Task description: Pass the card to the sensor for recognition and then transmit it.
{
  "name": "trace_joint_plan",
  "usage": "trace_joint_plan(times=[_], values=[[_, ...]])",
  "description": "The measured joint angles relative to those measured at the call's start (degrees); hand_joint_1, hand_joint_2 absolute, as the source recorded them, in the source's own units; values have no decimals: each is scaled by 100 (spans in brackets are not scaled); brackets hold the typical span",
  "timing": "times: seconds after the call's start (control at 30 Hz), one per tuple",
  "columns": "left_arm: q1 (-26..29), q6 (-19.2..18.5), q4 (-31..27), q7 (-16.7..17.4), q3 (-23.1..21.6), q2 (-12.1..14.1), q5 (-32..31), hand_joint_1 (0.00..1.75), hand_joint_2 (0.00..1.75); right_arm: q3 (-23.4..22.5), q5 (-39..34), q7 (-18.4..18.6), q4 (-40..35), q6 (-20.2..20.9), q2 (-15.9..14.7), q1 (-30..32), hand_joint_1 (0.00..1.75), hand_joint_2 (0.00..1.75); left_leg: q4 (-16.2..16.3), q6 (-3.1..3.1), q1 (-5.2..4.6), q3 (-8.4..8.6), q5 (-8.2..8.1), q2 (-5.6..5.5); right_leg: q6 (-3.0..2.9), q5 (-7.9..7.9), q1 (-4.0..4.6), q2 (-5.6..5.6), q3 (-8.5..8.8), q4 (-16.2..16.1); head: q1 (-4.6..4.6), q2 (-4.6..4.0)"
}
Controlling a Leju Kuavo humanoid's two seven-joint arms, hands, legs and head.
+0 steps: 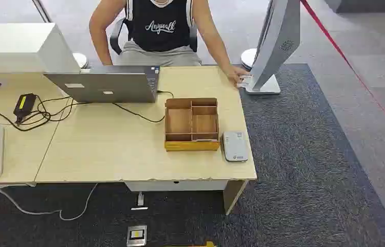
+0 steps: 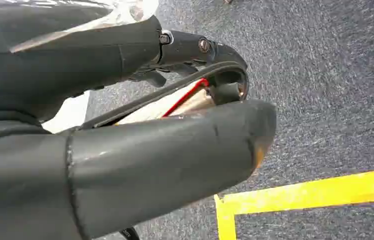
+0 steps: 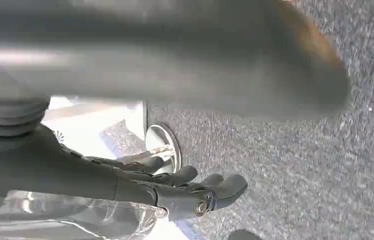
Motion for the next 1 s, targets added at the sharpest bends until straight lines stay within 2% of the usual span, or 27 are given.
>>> trace_joint_plan(times=[0.2,0.3,0.47,0.67,0.73,0.87,0.93,1.0], values=[[0,20,0,-136,-2,-26,-39,0,0,123,9,194,-2,-260,-234,-221,0,175,0,1,-6,-7,1,0,5,6,-5,1,1,0,0,2],[-11,13,0,-214,-11,-39,-112,0,0,260,13,308,-57,-433,-562,-692,0,175,2,5,-14,-1,4,7,13,14,-15,8,-1,0,-2,0],[-15,9,0,-158,-48,-57,-133,0,0,534,15,603,-90,-551,-1025,-1536,0,175,5,12,-18,-2,17,8,23,26,-18,9,-2,0,6,0],[-13,-20,0,-68,-96,-79,-133,0,0,909,15,905,-87,-588,-1410,-2346,0,175,6,11,-16,-2,20,4,23,27,-17,8,-1,1,7,0],[-13,-33,0,-61,-101,-83,-133,0,0,1003,15,966,-81,-720,-1503,-2534,0,175,6,11,-16,-6,19,2,23,27,-17,8,-1,1,4,0],[-15,-31,0,-77,-105,-96,-133,0,0,1180,15,992,-35,-1072,-1722,-3005,0,175,6,11,-19,-10,19,4,23,27,-19,8,-6,2,4,0],[-14,-26,0,-79,-105,-107,-133,0,0,1250,17,920,-22,-1228,-1814,-3285,0,175,6,11,-18,-11,19,4,23,27,-19,8,-4,2,9,2],[-15,-15,0,-87,-105,-120,-116,0,0,1313,15,678,0,-1381,-1864,-3558,0,175,6,11,-19,-13,19,4,23,28,-20,8,-4,3,7,0]])
